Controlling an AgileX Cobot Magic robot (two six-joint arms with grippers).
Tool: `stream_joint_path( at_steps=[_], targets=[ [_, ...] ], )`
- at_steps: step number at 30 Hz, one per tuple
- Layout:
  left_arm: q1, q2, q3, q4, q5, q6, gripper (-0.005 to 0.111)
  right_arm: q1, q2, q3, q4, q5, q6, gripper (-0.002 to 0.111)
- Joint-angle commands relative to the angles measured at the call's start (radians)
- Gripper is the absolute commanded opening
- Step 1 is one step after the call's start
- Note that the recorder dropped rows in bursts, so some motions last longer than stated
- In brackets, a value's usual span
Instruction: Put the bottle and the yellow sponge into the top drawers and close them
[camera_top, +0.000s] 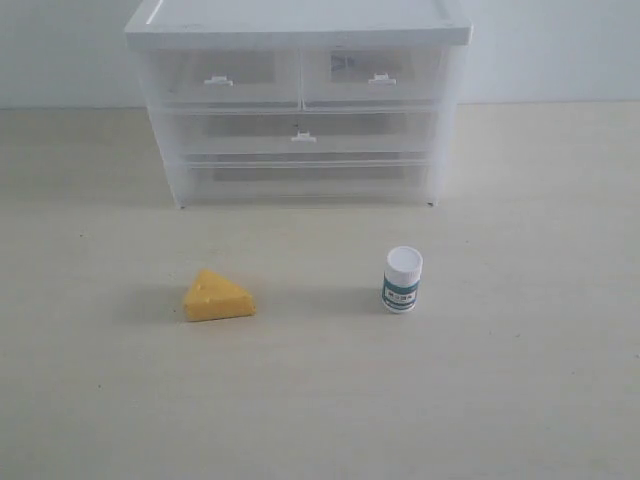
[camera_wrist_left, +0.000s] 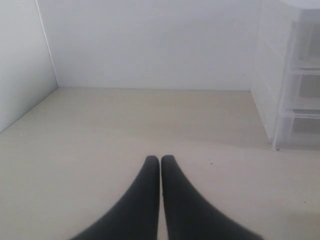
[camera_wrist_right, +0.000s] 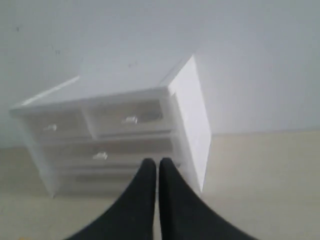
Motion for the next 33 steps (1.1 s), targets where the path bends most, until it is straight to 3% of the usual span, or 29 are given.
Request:
stream_joint_path(
  at_steps=[1, 6, 10, 17, 21, 27, 33],
  targets=[
    [-0.002, 0.004, 0.003, -0.007, -0.004, -0.009, 0.004, -0.002, 0.373, -0.055, -0.203, -0.267, 0.134, 0.002],
    [-0.002, 0.004, 0.003, -0.007, -0.004, -0.009, 0.004, -0.002, 0.804, -0.16, -0.284, -0.658, 0.188, 0.003],
    [-0.002, 0.004, 0.003, -0.007, -0.004, -0.009, 0.004, 0.031, 1.055, -0.281, -0.319, -0.835, 0.282, 0.005],
    [-0.002, 0.004, 0.003, -0.007, -0.004, -0.009, 0.004, 0.3, 1.352, -0.599, -0.207, -0.836, 0.377, 0.057],
    [-0.002, 0.004, 0.003, -0.007, -0.004, -0.009, 0.004, 0.392, 1.456, -0.766, -0.056, -0.834, 0.559, 0.073],
    [-0.002, 0.004, 0.003, -0.007, -0.004, -0.009, 0.004, 0.498, 1.619, -0.964, 0.178, -0.834, 0.746, 0.074],
    [-0.002, 0.004, 0.003, -0.007, -0.004, -0.009, 0.004, 0.532, 1.725, -1.089, 0.313, -0.829, 0.824, 0.074]
  ],
)
